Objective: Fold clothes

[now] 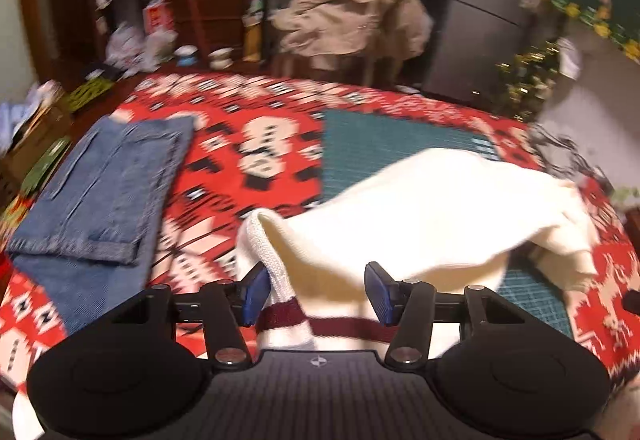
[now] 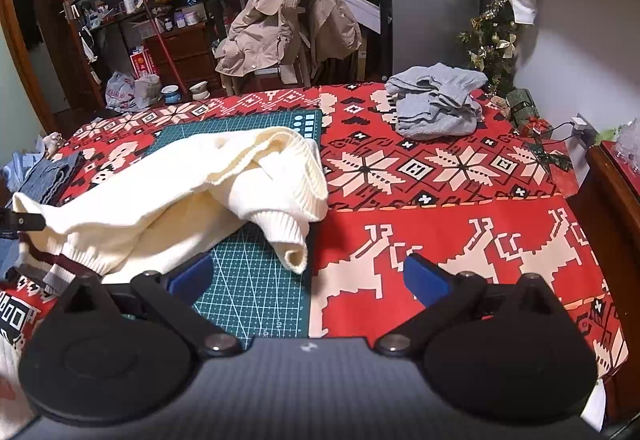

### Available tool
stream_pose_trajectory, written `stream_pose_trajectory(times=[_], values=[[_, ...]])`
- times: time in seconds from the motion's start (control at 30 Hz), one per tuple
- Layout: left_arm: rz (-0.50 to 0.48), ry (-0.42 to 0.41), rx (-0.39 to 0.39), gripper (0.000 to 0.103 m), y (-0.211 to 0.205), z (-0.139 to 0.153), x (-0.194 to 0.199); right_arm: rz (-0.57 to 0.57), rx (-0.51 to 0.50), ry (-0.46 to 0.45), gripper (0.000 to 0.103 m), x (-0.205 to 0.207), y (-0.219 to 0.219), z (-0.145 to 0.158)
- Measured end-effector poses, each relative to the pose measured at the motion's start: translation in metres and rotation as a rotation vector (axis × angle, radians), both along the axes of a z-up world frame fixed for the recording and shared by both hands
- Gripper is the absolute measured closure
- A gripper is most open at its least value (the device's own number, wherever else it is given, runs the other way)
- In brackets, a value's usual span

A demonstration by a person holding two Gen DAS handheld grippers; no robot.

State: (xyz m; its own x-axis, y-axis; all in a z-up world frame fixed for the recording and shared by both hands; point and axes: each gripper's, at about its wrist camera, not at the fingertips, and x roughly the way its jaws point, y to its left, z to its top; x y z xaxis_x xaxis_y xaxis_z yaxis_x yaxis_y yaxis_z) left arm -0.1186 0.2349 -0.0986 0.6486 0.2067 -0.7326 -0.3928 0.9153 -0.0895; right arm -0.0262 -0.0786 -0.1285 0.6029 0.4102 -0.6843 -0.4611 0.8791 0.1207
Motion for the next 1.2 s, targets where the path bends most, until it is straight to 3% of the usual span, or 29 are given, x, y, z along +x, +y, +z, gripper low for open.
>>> stream_pose_trajectory(times=[0.1, 0.33, 0.53, 0.57, 0.6, 0.63, 0.67, 0.7, 0.93, 1.07, 1.2], values=[[-0.078, 0.0, 0.019, 0.045, -0.018, -0.001, 0.012, 0.003, -0.001, 0.004, 0.001, 0.0, 0.0, -0.002], [-0.305, -0.029, 0.148, 0.044, -0.075, -0.011, 0.049, 0.007, -0.007, 0.035, 0.001, 0.0, -0.004, -0.007], [-0.397, 0.02, 0.417, 0.045, -0.119, -0.04, 0.092, -0.009, 0.01, 0.045, 0.001, 0.0, -0.012, -0.004], [-0.398, 0.019, 0.461, 0.047, -0.123, -0.043, 0.096, -0.013, 0.013, 0.044, 0.001, 0.0, -0.013, -0.003], [-0.391, 0.016, 0.484, 0.058, -0.125, -0.045, 0.1, -0.017, 0.015, 0.042, 0.001, 0.0, -0.015, -0.002], [-0.375, 0.018, 0.487, 0.068, -0.125, -0.046, 0.104, -0.018, 0.017, 0.041, 0.001, -0.001, -0.016, -0.002], [-0.346, 0.031, 0.473, 0.092, -0.122, -0.045, 0.109, -0.02, 0.018, 0.042, 0.001, -0.001, -0.016, -0.002], [-0.305, 0.041, 0.448, 0.098, -0.116, -0.042, 0.114, -0.022, 0.018, 0.044, 0.001, -0.001, -0.017, -0.003], [-0.077, -0.044, 0.295, 0.099, -0.059, 0.002, 0.086, -0.01, 0.017, 0.046, 0.001, 0.0, -0.014, -0.004], [-0.004, -0.064, 0.222, 0.099, -0.027, 0.023, 0.056, -0.004, 0.038, 0.052, 0.001, 0.002, -0.008, -0.006], [0.033, -0.035, 0.172, 0.099, -0.011, 0.024, 0.033, 0.003, 0.059, 0.059, 0.001, 0.004, -0.003, -0.009]])
